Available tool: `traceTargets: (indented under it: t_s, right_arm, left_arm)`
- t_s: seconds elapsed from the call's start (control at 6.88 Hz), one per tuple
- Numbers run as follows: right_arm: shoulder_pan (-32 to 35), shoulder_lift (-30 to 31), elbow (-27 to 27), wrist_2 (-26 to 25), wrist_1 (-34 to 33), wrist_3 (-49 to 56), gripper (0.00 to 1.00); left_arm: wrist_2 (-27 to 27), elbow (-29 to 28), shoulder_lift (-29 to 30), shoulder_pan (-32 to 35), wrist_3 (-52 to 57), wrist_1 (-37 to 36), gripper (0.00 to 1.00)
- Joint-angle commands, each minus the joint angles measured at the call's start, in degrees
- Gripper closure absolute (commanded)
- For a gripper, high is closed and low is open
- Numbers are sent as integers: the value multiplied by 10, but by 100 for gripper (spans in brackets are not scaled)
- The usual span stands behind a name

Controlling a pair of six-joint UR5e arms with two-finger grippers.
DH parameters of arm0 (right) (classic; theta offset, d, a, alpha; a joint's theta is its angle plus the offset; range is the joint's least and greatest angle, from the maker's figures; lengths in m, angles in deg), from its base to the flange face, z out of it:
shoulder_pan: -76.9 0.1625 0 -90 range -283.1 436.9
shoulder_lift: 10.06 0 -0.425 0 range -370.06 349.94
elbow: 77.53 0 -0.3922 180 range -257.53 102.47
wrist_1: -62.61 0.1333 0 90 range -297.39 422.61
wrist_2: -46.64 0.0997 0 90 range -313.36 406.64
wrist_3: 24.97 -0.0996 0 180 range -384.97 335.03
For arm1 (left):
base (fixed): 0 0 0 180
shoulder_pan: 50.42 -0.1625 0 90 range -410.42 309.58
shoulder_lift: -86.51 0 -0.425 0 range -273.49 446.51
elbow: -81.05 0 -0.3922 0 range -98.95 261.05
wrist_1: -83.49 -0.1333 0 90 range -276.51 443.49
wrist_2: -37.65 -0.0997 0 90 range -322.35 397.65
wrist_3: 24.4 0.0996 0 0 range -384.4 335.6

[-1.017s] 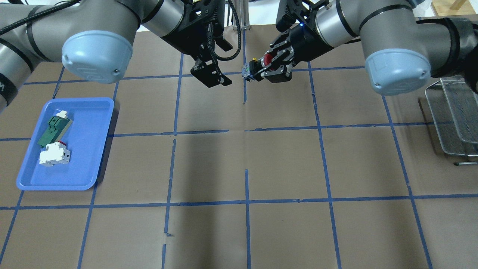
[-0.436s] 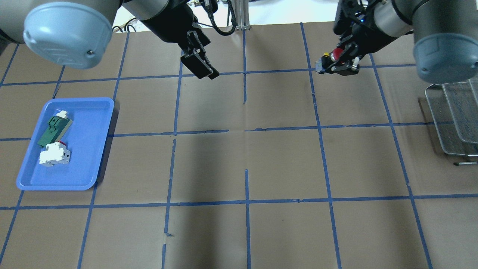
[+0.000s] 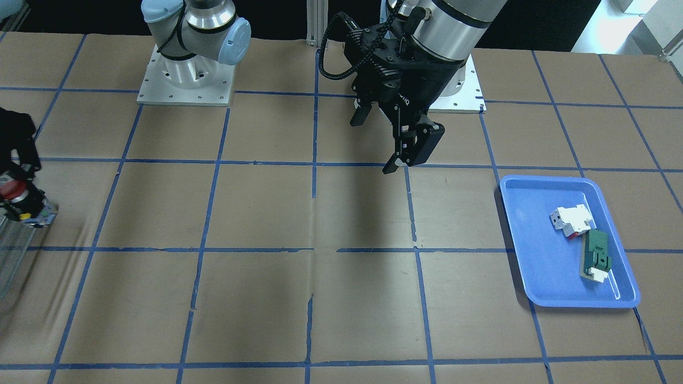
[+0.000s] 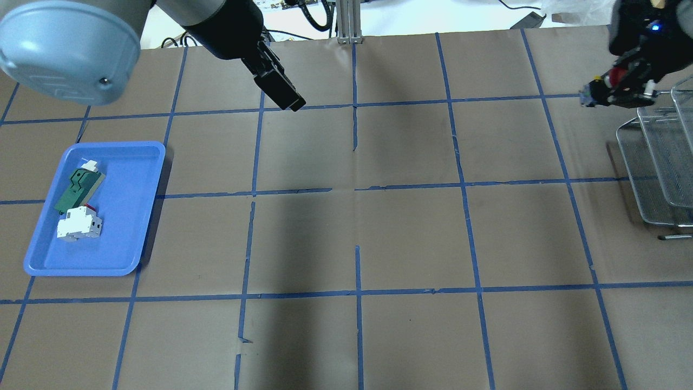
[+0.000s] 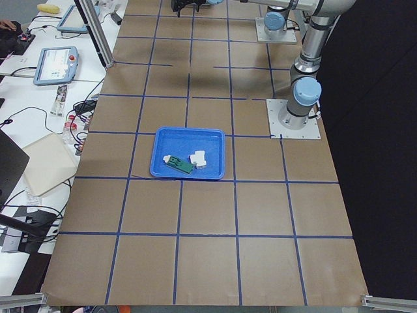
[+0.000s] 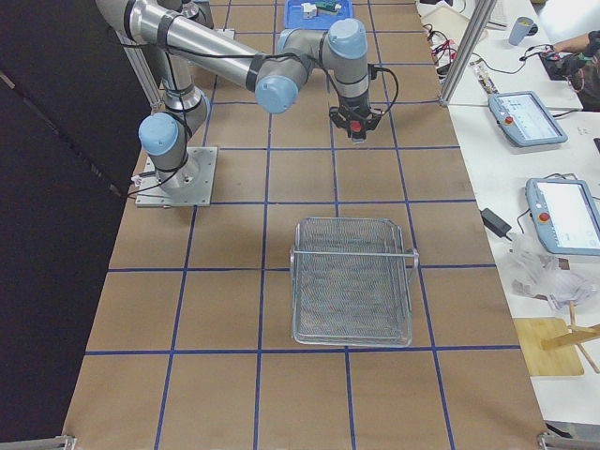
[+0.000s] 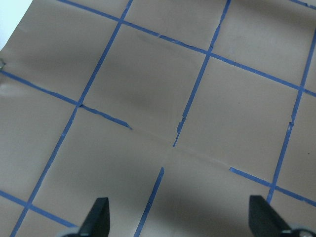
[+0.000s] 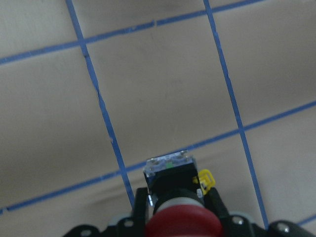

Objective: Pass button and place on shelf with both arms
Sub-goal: 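Carry the button over the mesh basket with the right gripper while left retracts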

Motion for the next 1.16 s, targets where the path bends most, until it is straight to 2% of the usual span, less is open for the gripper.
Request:
traceTargets:
  t_s: [0.0, 0.15, 0.29, 0.44, 0.58, 0.73, 0.87, 1.02]
  right_arm:
    - [-82, -45, 63, -50, -8, 122, 100]
    - [-121, -76, 99, -51, -2, 156, 100]
    - [-149, -95, 105, -50, -8, 198, 100]
    - [-187, -122, 110, -44, -8, 202, 87]
    - [-195, -135, 111, -53, -7, 199, 81]
    - [-195, -137, 110, -53, 4, 197, 78]
    - [-195, -137, 110, -45, 9, 197, 38]
    - [-196, -134, 108, -45, 15, 196, 26]
  left_arm:
    - [-68, 2, -11, -2, -100, -5, 0]
    - [-98, 3, -16, -1, -171, -4, 0]
    - [-102, 3, -19, -3, -226, 3, 0]
    - [-129, 3, -22, -5, -293, 3, 0]
    - [-186, 3, -27, -5, -371, 23, 0]
    - [-190, 2, -32, -7, -421, 68, 0]
    - [-190, 1, -35, -20, -466, 93, 0]
    - [-184, 2, -37, -28, -473, 119, 0]
